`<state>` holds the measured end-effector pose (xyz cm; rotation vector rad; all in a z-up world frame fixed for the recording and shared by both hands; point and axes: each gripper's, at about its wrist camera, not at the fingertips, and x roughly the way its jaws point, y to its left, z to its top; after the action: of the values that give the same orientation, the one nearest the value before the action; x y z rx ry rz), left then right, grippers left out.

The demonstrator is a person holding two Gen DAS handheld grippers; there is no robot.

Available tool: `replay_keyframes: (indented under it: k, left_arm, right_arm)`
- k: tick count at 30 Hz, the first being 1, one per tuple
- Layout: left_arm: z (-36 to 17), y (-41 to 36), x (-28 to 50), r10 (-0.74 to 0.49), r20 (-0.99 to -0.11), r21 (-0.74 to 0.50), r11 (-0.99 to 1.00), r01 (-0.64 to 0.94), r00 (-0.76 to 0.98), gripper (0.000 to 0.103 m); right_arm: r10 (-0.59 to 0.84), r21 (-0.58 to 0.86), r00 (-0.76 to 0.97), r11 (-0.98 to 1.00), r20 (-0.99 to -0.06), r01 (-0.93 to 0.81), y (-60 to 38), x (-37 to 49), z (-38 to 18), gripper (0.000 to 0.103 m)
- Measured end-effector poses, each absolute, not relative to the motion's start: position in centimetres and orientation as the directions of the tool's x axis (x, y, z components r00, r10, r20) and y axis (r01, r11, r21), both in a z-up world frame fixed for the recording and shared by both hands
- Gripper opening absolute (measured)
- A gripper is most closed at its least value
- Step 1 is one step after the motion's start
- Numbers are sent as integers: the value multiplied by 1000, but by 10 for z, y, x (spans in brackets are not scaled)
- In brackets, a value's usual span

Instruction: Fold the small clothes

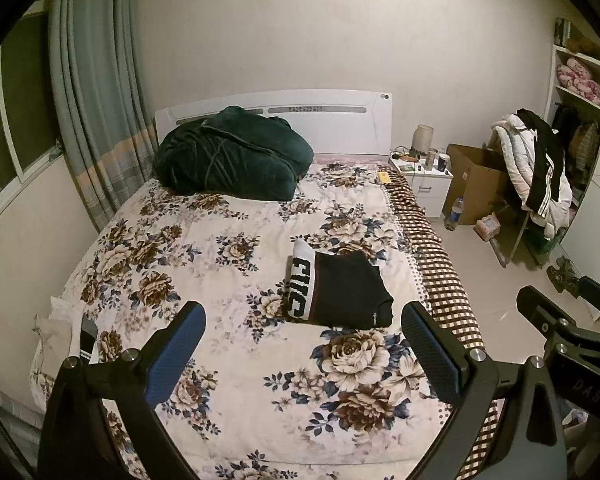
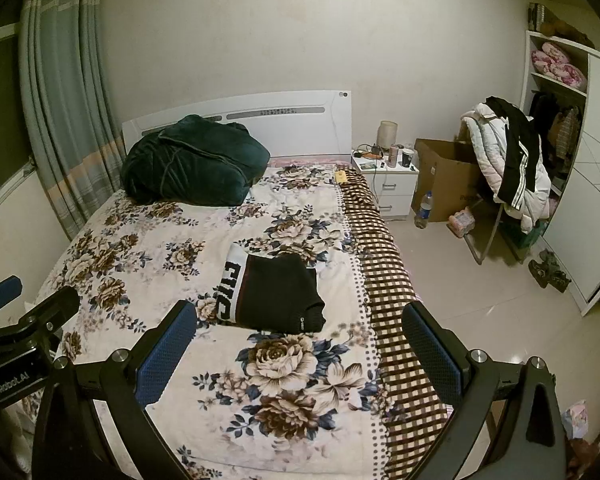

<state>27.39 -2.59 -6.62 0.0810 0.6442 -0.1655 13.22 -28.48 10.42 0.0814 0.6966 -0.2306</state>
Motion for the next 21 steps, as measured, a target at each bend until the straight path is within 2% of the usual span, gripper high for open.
replay_keyframes:
  k: [21]
  left_arm:
    - [-66,-27,274,-131,-604,22,983,181,786,100]
  right_arm:
    - [-188,-2,743,970,-643,244,-280,128,103,103]
